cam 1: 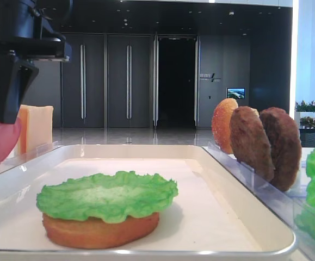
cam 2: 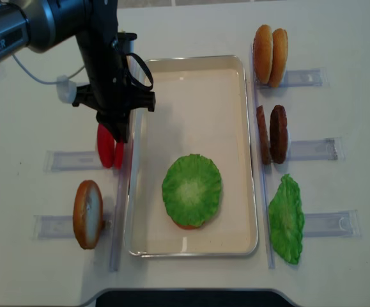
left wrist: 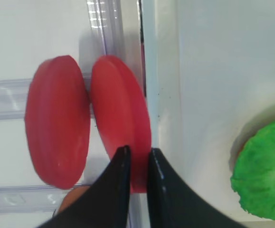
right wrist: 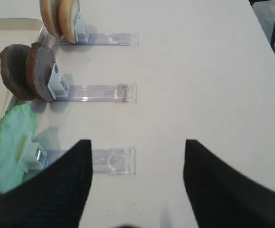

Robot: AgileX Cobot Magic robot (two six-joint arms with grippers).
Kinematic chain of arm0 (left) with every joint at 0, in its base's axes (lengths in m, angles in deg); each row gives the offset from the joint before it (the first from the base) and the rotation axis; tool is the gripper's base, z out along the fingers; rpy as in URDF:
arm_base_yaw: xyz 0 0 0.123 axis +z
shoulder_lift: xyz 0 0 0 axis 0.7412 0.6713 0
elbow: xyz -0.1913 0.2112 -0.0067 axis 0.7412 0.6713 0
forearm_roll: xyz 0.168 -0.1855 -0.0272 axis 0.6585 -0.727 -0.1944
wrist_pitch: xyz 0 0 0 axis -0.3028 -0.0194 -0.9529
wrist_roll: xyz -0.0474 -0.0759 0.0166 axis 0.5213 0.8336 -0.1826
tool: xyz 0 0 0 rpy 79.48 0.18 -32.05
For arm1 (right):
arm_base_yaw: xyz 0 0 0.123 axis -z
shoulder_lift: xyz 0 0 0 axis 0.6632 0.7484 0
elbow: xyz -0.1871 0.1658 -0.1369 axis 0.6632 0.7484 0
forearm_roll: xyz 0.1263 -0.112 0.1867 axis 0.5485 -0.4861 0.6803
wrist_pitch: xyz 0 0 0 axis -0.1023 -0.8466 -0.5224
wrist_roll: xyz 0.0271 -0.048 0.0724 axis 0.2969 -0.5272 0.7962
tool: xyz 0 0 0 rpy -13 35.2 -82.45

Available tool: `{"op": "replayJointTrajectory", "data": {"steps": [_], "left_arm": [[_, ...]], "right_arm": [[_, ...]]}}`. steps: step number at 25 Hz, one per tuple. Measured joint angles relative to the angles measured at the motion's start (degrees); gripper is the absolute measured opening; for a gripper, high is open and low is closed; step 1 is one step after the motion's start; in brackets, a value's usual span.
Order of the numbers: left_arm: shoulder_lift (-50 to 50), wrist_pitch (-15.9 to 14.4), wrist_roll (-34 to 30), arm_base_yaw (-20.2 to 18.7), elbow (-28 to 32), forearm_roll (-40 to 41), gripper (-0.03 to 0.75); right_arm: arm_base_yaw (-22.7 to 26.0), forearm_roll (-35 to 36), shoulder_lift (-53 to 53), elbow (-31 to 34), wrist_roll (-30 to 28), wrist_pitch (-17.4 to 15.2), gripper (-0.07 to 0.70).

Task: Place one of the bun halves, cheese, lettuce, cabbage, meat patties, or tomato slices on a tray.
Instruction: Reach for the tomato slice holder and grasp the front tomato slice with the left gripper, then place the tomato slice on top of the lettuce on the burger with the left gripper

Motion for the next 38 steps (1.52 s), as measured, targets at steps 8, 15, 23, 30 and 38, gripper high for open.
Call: {"op": "replayJointTrajectory", "data": {"steps": [8, 15, 23, 30, 38], "left_arm": [[-2.9, 0.0, -0.9, 0.0, 0.0, -0.7, 0.066], [-6.4, 0.0, -1.2, 0.0, 0.0, -1.6, 0.061], [-9.9, 0.0, -1.9, 0.0, 0.1, -4.1, 0.061], [-13.5, -0.2, -2.7, 0.0, 3.5, -5.0, 0.059], [-16.3, -0.2, -5.4, -0.1, 3.7, -8.0, 0.059]], "right_arm": [[0.0, 0.0, 0.0, 0.0, 0.0, 0.0, 0.432], [0.0, 0.0, 0.0, 0.0, 0.0, 0.0, 0.432], [0.0, 0.0, 0.0, 0.0, 0.0, 0.0, 0.432], [0.0, 0.0, 0.0, 0.0, 0.0, 0.0, 0.432], [0.0, 0.0, 0.0, 0.0, 0.0, 0.0, 0.432]]}}
